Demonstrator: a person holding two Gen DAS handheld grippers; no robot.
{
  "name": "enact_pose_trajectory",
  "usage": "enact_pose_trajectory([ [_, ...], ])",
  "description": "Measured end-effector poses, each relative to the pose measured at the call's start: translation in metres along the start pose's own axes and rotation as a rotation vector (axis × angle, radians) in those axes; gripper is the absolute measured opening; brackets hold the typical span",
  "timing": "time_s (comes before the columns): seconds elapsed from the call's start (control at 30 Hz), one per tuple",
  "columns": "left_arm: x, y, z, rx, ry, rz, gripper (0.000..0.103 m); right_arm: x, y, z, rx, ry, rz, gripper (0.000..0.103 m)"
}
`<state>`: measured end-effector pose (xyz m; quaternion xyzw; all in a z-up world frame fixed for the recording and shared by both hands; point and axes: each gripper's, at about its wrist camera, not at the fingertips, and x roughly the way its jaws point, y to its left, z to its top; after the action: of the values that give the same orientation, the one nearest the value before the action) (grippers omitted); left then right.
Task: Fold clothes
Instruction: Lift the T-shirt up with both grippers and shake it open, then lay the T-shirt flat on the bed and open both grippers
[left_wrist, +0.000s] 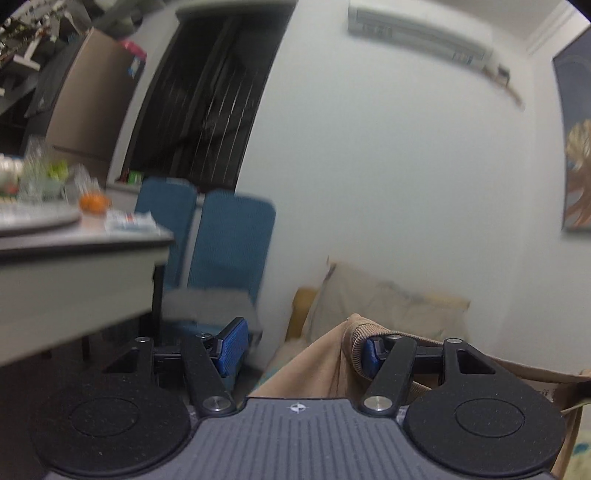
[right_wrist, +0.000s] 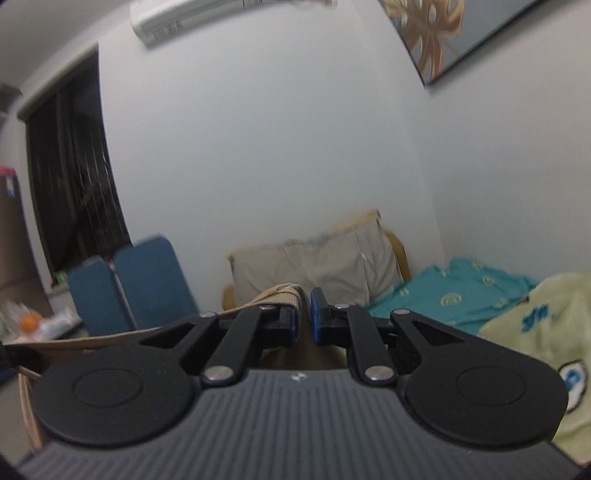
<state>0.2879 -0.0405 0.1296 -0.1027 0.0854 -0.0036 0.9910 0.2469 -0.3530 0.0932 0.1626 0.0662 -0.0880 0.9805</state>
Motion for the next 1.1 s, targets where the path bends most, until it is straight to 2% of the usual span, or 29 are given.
enact_pose_trajectory([
  [0.1,0.073,0.004,-0.065,0.025,0.091,0.022,0.064,0.074,-0.017,-0.058,-0.006,0.090,-0.029,0.013],
  [0.23,0.163,0.010,-0.153,0.058,0.215,0.050,0.064,0.153,-0.037,-0.132,-0.006,0.231,-0.058,0.013],
  [0.37,0.214,0.017,-0.211,0.060,0.322,0.036,0.064,0.209,-0.054,-0.182,-0.017,0.339,-0.091,0.013],
  [0.43,0.231,0.022,-0.227,0.079,0.384,0.037,0.064,0.222,-0.058,-0.191,-0.027,0.393,-0.096,0.013],
  [0.47,0.240,0.022,-0.236,0.093,0.418,0.036,0.063,0.228,-0.059,-0.195,-0.034,0.423,-0.092,0.017],
  [0.53,0.246,0.019,-0.245,0.135,0.483,0.034,0.068,0.234,-0.057,-0.199,-0.049,0.485,-0.060,0.038],
  [0.57,0.252,0.016,-0.246,0.178,0.529,0.028,0.082,0.237,-0.055,-0.201,-0.057,0.516,-0.041,0.063],
  [0.6,0.257,0.013,-0.247,0.222,0.574,0.021,0.090,0.239,-0.054,-0.203,-0.066,0.547,-0.021,0.087],
  [0.63,0.262,0.010,-0.248,0.266,0.620,0.014,0.090,0.237,-0.051,-0.203,-0.072,0.566,0.003,0.092],
  [0.7,0.261,-0.001,-0.249,0.385,0.669,0.007,0.091,0.224,-0.044,-0.200,-0.079,0.579,0.051,0.092],
  [0.77,0.244,-0.007,-0.243,0.415,0.654,-0.028,0.096,0.205,-0.040,-0.191,-0.070,0.554,0.066,0.092],
  [0.83,0.223,-0.004,-0.231,0.388,0.614,-0.065,0.100,0.184,-0.040,-0.179,-0.037,0.531,0.077,0.092],
  [0.93,0.178,0.004,-0.212,0.343,0.567,-0.095,0.101,0.145,-0.050,-0.158,0.025,0.494,0.083,0.092],
  [1.1,0.075,0.019,-0.177,0.265,0.481,-0.102,0.101,0.081,-0.083,-0.122,0.180,0.435,0.048,0.091],
])
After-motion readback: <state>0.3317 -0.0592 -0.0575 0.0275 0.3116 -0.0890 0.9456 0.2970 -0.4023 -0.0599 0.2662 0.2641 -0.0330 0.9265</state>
